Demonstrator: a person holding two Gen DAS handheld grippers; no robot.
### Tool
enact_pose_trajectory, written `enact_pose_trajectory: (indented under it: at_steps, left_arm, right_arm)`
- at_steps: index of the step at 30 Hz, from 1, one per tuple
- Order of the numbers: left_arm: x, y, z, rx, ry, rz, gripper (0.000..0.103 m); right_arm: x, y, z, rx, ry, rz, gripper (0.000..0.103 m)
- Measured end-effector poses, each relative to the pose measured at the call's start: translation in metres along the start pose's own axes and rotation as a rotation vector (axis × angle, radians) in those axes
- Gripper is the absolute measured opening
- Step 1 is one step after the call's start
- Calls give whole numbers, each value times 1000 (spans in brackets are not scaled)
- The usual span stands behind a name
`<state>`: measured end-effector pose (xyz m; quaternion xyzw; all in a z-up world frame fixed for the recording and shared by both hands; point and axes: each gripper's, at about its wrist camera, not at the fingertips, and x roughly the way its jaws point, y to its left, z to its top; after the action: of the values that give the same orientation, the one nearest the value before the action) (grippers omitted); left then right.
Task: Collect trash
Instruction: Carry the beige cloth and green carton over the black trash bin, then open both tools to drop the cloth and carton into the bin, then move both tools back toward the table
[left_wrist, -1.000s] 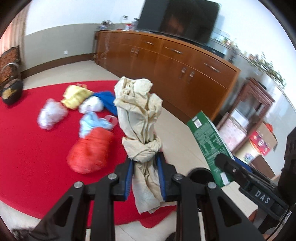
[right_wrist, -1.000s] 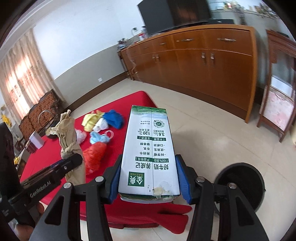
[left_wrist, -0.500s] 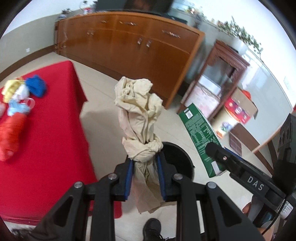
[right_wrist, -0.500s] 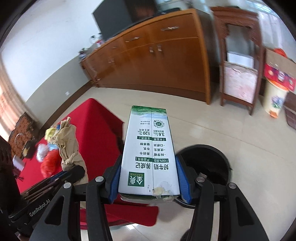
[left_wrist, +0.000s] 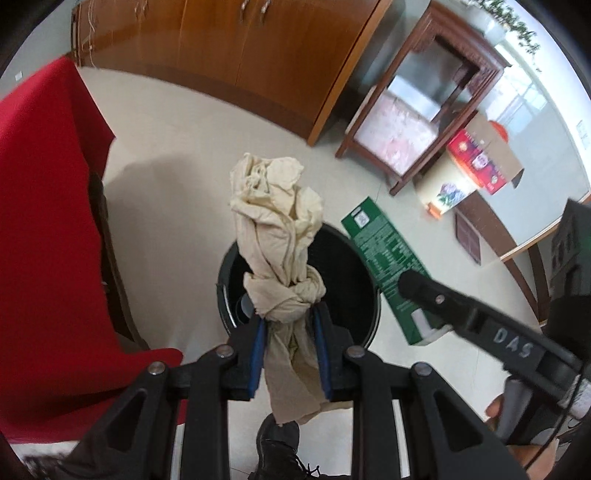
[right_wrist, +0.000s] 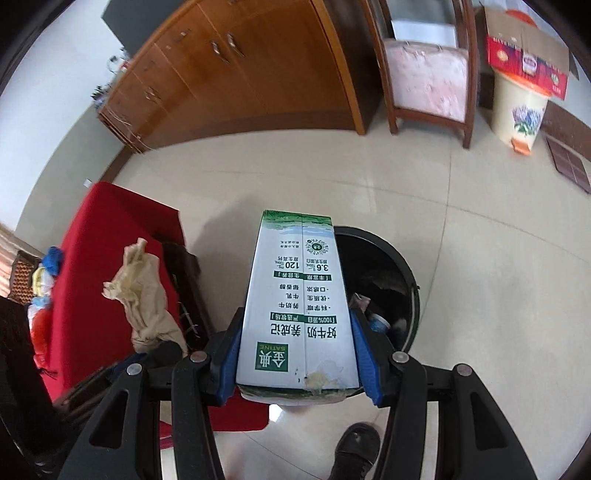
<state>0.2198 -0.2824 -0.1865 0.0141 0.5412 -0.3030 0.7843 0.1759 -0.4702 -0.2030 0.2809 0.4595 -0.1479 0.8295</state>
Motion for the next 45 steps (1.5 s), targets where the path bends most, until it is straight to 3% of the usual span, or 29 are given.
enact_pose_trajectory:
  at_steps: [12,14,15,16,18,21,28,34,45]
  left_arm:
    - [58,0,8,9,104,21,30]
    - [66,-1,9,13,123,12,34]
    - [68,0,9,16,130,15,39]
    - [71,0,10,19,137,18,50]
    - [73,0,12,16,137,20,64]
    - [68,3,16,6,112,34,65]
    - [14,11,22,20,-28,83,65]
    - [-30,13,23,35,-104,126,65]
    - [-126,32,3,18,-245,192,65]
  right_arm:
    - [50,-23,26,31,94,-43,56]
    - [54,-24,28,34,106,-57,56]
    - [58,-26,29,39,120,-63,61]
    - [60,-28,30,49,124,-71,73]
    - [61,-31,33,57,116,-96,77]
    - [55,-35,38,74,84,-126,77]
    - [22,-16,41,39,-31,-152,77]
    - [5,7,27,-33,-65,-249,77]
    - [-46,46,-15,-50,-139,-199,77]
